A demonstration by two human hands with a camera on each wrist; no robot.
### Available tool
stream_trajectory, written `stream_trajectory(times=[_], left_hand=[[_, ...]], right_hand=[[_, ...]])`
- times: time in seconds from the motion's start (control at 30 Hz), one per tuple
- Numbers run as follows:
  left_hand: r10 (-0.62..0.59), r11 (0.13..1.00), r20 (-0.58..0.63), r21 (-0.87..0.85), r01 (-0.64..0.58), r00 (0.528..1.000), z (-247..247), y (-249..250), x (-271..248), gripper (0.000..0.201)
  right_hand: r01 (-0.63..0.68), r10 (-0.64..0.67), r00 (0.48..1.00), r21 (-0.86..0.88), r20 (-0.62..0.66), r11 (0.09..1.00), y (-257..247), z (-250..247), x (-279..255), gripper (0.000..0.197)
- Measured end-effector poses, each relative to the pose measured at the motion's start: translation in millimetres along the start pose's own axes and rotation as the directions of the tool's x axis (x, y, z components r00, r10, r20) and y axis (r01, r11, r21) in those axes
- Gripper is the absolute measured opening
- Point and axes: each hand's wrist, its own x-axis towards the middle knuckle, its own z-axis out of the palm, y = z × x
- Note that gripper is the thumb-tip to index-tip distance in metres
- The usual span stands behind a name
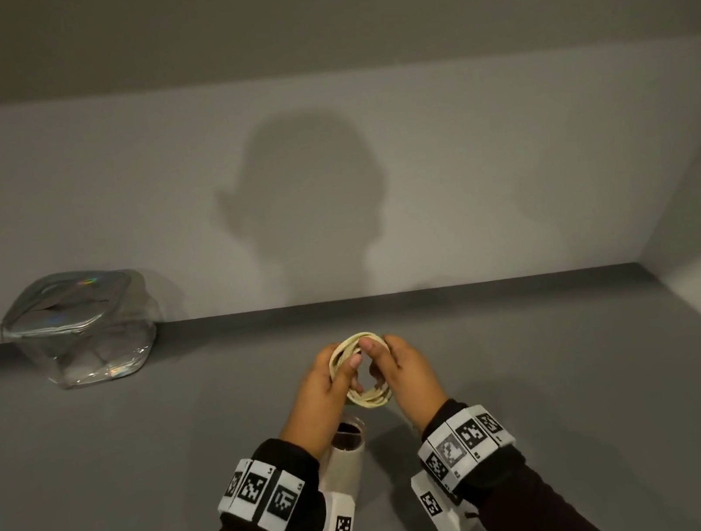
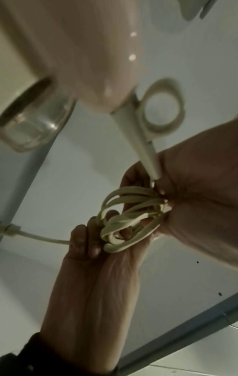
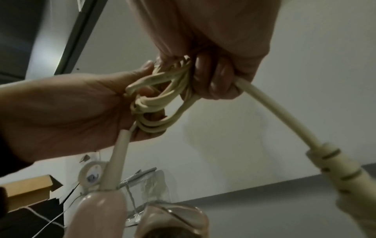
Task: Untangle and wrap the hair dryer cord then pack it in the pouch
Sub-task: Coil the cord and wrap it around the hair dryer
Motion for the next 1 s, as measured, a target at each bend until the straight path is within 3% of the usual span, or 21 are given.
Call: stream_trajectory(times=[0.17, 0.27, 0.33, 0.43, 0.53, 0.6, 0.67, 0.77, 0.9, 1.0], left_hand=[[0.035, 0.999, -0.04, 0.037, -0.033, 0.999, -4.7, -0.2, 1.8, 0.013], [-0.021, 0.998, -0.061, -0.054, 0.017, 0.998, -14.6, -0.4, 4.6, 0.016], [-0.044, 0.996, -0.053, -0.075, 0.04, 0.998, -18.9, -1.3, 6.0, 0.017], [-0.05, 0.996, -0.006, -0.075, 0.049, 0.999, -17.3, -0.3, 5.0, 0.018], [-0.04, 0.994, 0.037, -0.102, 0.044, 0.999, -12.3, 4.0, 2.1, 0.019], [-0.039, 0.991, 0.06, -0.125, 0.046, 0.997, -8.9, 5.4, 0.4, 0.019], [-0.034, 0.99, 0.068, -0.132, 0.043, 0.997, -6.1, 5.6, -1.5, 0.019], [0.0, 0.998, 0.078, -0.063, 0.005, 0.997, -2.9, 3.2, -2.1, 0.019], [0.02, 0.999, 0.089, -0.034, -0.017, 0.996, 0.0, 3.5, -3.9, 0.017], [0.038, 0.999, 0.071, -0.014, -0.037, 0.997, -1.7, 4.1, -4.5, 0.018]], right_hand=[[0.004, -0.028, 0.99, 0.173, 0.14, 0.985, -2.7, -8.8, -1.0, 0.018], [-0.061, 0.039, 0.969, 0.082, 0.245, 0.995, 17.3, -23.2, -7.4, 0.032], [-0.1, 0.091, 0.954, 0.018, 0.285, 0.995, 33.1, -30.4, -15.9, 0.023], [-0.11, 0.142, 0.963, -0.152, 0.227, 0.982, 56.2, -34.9, -23.9, 0.024], [-0.084, 0.123, 0.987, -0.318, 0.106, 0.944, 66.0, -34.6, -25.4, 0.011], [-0.166, 0.169, 0.986, -0.172, 0.0, 0.971, 62.1, -34.0, -23.3, 0.014], [-0.216, 0.227, 0.971, 0.128, -0.073, 0.968, 52.3, -36.7, -18.0, 0.016], [-0.22, 0.266, 0.964, 0.473, -0.031, 0.853, 30.2, -39.5, -10.3, 0.018], [-0.2, 0.225, 0.973, 0.645, 0.045, 0.737, 14.6, -38.4, -5.5, 0.017], [-0.283, 0.268, 0.955, 0.673, 0.13, 0.683, 13.6, -36.0, -2.7, 0.018]])
